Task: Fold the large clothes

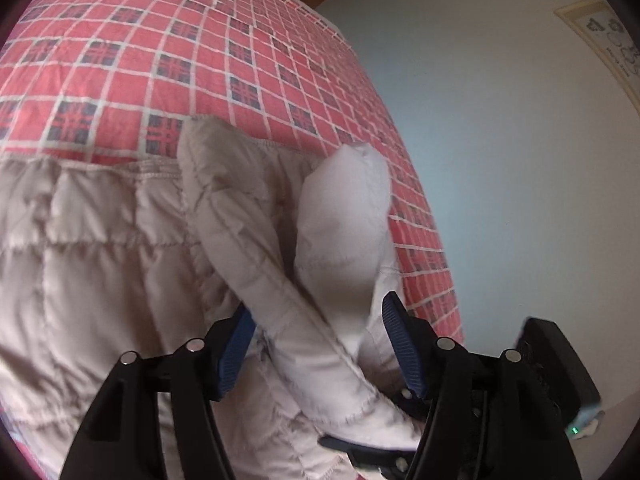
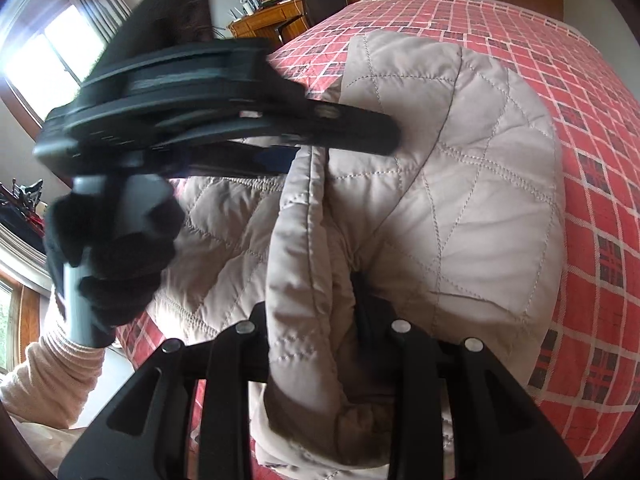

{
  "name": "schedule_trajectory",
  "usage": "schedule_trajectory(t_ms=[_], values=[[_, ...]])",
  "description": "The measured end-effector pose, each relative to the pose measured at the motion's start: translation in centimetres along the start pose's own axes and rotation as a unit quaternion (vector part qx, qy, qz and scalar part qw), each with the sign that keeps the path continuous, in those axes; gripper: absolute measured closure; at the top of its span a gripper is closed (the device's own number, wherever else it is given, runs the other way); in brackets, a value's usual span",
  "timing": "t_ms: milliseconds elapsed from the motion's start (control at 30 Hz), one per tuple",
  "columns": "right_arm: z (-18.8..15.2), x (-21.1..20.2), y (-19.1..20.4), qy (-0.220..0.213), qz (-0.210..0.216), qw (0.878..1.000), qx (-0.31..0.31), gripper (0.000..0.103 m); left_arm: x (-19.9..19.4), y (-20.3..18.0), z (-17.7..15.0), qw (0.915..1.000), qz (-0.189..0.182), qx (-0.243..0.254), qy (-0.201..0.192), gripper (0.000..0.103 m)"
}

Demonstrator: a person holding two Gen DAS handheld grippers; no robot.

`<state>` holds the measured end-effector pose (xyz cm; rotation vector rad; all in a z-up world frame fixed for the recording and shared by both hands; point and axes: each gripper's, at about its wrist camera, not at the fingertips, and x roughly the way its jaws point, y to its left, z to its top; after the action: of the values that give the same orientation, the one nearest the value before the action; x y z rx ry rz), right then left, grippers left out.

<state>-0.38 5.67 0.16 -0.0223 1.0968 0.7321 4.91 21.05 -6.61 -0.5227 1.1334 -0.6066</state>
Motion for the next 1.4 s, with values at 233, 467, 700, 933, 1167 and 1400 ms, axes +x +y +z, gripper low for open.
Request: schedule_trajectory(t_ms=[233, 467, 700, 933, 1167, 1400], values=[[0.0, -0.5, -0.7, -0.002, 0.015, 1.000, 0.006, 0.067, 2.8, 0.2, 0.4, 0.9999, 0.000, -0.016, 0.003, 0.071], [-0.8, -5.9, -2.0, -0.029, 0.077, 0.996, 0.024, 0.041, 0.6, 0.3, -1.2, 0.9994, -0.028, 0.012, -0.016, 0.083], [-2.8, -11.0, -7.7, -0.087, 0.020, 0.990, 0.106, 0.041, -0.4, 0.0, -1.7, 0.9977, -0.059, 0.021, -0.026, 0.087], [-3.4, -10.4, -11.4, -0.100, 0.052, 0.982, 0.150, 0.041, -6.0, -3.4, -1.9, 0.9875, -0.127, 0.071, -0.062, 0.089], [-2.5, -9.2, -8.6, -0.083, 0.085, 0.986, 0.116, 0.038, -12.4, -1.5, -2.8, 0.9793, -0.148, 0.089, -0.106, 0.089], [-1.9, -6.0, -6.3, -0.038, 0.096, 0.990, 0.097, 0.037, -12.0, 6.2, -3.7, 0.9792, -0.177, 0.018, -0.098, 0.089]])
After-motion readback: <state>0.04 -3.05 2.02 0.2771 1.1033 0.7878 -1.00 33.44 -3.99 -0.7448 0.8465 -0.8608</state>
